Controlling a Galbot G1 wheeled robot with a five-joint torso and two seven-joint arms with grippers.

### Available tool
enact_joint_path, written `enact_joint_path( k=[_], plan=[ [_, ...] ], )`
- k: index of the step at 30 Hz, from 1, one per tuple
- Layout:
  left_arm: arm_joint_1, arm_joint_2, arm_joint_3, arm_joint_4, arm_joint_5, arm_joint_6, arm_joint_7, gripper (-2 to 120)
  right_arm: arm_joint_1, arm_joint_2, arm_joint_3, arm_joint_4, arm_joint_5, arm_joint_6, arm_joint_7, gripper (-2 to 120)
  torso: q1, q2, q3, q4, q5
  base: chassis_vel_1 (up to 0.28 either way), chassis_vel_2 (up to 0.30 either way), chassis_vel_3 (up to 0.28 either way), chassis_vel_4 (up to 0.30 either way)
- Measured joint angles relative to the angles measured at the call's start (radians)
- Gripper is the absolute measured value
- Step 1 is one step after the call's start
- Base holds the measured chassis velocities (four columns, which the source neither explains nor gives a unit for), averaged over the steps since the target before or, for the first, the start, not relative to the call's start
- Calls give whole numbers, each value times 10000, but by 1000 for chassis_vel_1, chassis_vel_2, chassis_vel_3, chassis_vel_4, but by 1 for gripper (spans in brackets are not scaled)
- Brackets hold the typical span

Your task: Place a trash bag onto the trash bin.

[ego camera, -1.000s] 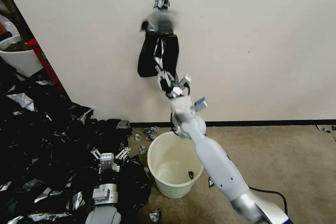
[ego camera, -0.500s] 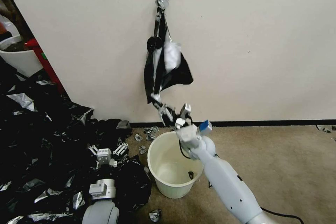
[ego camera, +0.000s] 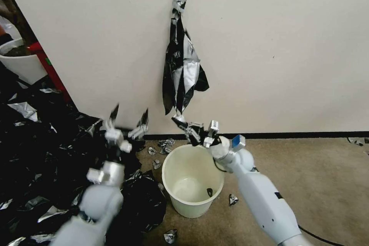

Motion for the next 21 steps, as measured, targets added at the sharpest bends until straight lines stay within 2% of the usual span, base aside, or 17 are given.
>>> enact_joint_path(
  k=[1, 2, 3, 4, 6, 8, 9, 11, 12, 14, 16, 17, 19, 21],
  plan=[
    [-339, 472, 114, -145, -180, 49, 122, 100, 40, -35, 112, 70, -121, 40, 10, 0, 0, 0, 0, -2, 2, 0, 0, 0, 0],
    [-339, 472, 114, -145, -180, 49, 122, 100, 40, -35, 112, 70, -121, 40, 10, 0, 0, 0, 0, -2, 2, 0, 0, 0, 0],
    [-841, 1104, 315, -310, -429, 168, 261, 100, 107, -81, 230, 222, -231, 91, 165, 0, 0, 1, 1, -1, 1, 0, 0, 0, 0],
    [-1110, 1407, 435, -373, -548, 240, 314, 100, 132, -96, 264, 285, -255, 110, 270, 0, 1, 1, 0, -2, 2, 0, 0, 0, 0],
    [-2451, 2575, 1239, -494, -1187, 728, 487, 100, 267, -130, 351, 691, -278, 206, 1056, 0, 1, 1, 1, 2, 0, 0, 0, 0, 0],
    [-2930, 2838, 1522, -498, -1375, 931, 497, 100, 299, -126, 368, 793, -272, 222, 1270, 0, 1, 0, 1, 1, -1, 0, 0, 0, 0],
    [-4200, 3325, 2367, -471, -1731, 1484, 517, 100, 334, -76, 384, 1017, -263, 257, 1715, 0, 1, 0, 1, -1, 2, 0, 0, 0, 0],
    [-5391, 3645, 3170, -244, -1777, 2046, 529, 100, 302, -15, 384, 1214, -261, 279, 1963, 0, 1, 0, 1, -2, 3, 0, 0, 0, 0],
    [-5391, 3645, 3170, -244, -1777, 2046, 529, 100, 302, -15, 384, 1214, -261, 279, 1963, 0, 1, 0, 1, -2, 3, 0, 0, 0, 0],
    [-6505, 3777, 3911, 209, -1344, 2641, 514, 100, 156, 78, 357, 1413, -310, 284, 2097, 0, 1, 0, 2, -2, 2, 0, 0, 0, 0],
    [-7233, 3758, 4307, 644, -965, 3422, 299, 100, 32, 186, 378, 1541, -390, 290, 2128, 0, 1, 0, 2, -1, 2, 0, 0, 0, 0],
    [-7233, 3758, 4307, 644, -965, 3422, 299, 100, 32, 186, 378, 1541, -390, 290, 2128, 0, 1, 0, 2, -1, 2, 0, 0, 0, 0],
    [-7618, 3665, 4575, 922, -945, 3893, 148, 100, -113, 279, 416, 1665, -481, 322, 2155, 0, 1, 0, 2, 0, 2, 0, 0, 0, 0],
    [-7729, 3627, 4679, 997, -945, 3923, 187, 100, -171, 302, 420, 1736, -519, 327, 2160, 0, 1, 0, 1, -1, 1, 0, 0, 0, 0]
  ],
)
